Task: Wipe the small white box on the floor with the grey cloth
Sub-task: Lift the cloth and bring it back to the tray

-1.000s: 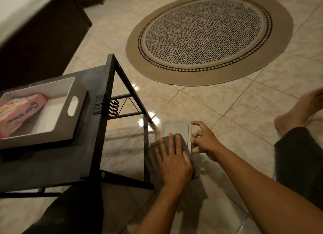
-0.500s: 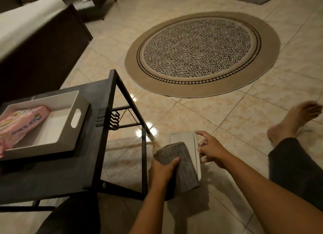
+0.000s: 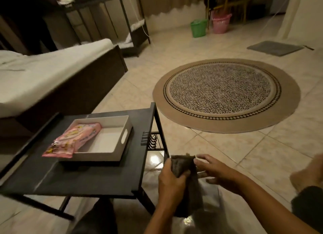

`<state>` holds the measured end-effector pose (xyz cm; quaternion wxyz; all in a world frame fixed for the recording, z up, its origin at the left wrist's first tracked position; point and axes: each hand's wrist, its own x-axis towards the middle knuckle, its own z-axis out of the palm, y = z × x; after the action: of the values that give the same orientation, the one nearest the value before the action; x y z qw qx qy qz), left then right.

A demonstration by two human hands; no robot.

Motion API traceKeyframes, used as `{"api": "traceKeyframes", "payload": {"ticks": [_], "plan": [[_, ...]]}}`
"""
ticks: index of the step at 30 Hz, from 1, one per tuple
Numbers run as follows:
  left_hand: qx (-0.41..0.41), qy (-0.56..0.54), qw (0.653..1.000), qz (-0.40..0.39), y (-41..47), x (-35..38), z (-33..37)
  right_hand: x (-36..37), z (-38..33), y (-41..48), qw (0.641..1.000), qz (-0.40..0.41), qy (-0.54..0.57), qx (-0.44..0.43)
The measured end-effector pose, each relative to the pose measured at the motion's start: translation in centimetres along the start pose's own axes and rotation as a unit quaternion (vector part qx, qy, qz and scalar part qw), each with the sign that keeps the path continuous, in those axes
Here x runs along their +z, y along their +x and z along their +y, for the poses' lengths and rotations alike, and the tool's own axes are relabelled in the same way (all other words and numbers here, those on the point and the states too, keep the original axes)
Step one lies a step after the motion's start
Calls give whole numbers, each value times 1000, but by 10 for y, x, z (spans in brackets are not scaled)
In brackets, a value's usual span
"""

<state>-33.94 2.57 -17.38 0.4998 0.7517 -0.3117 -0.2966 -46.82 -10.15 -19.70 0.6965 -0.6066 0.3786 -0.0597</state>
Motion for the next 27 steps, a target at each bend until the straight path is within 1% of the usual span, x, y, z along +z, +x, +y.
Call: {"api": "traceKeyframes", "payload": {"ticks": [2,6,8,10,12,14,15,16,17,19,21,23,25,27], "plan": [[15,-75,997,-17,-7,-14,23,8,-25,-14,997,-45,59,-24],[37,-181,983,-22,-15,-48,60,16,-73,-43,983,-91,147,-65],[47,-196,979,-38,-15,-62,74,21,-96,-56,973,-100,188,-92],[33,-187,980,-52,-14,-81,85,32,-124,-69,962,-106,215,-131],[-5,-203,974,-99,-12,-104,96,48,-154,-82,953,-109,226,-170],[-34,-264,948,-174,-11,-131,103,64,-181,-89,946,-110,228,-201],[-34,-296,934,-195,-11,-146,107,73,-192,-89,945,-109,225,-212],[-26,-310,931,-194,-12,-160,112,81,-202,-86,945,-101,222,-219],[-9,-303,938,-170,-11,-174,117,89,-211,-81,947,-89,216,-222],[34,-242,966,-80,-3,-201,127,108,-225,-65,955,-51,191,-223],[66,-157,985,-1,11,-225,133,128,-235,-47,970,-6,115,-212],[72,-75,993,53,29,-247,131,148,-241,-28,983,13,27,-180],[59,5,995,77,49,-264,125,164,-245,-9,989,16,-36,-144],[35,79,994,74,69,-276,118,176,-248,11,988,38,-85,-123]]}}
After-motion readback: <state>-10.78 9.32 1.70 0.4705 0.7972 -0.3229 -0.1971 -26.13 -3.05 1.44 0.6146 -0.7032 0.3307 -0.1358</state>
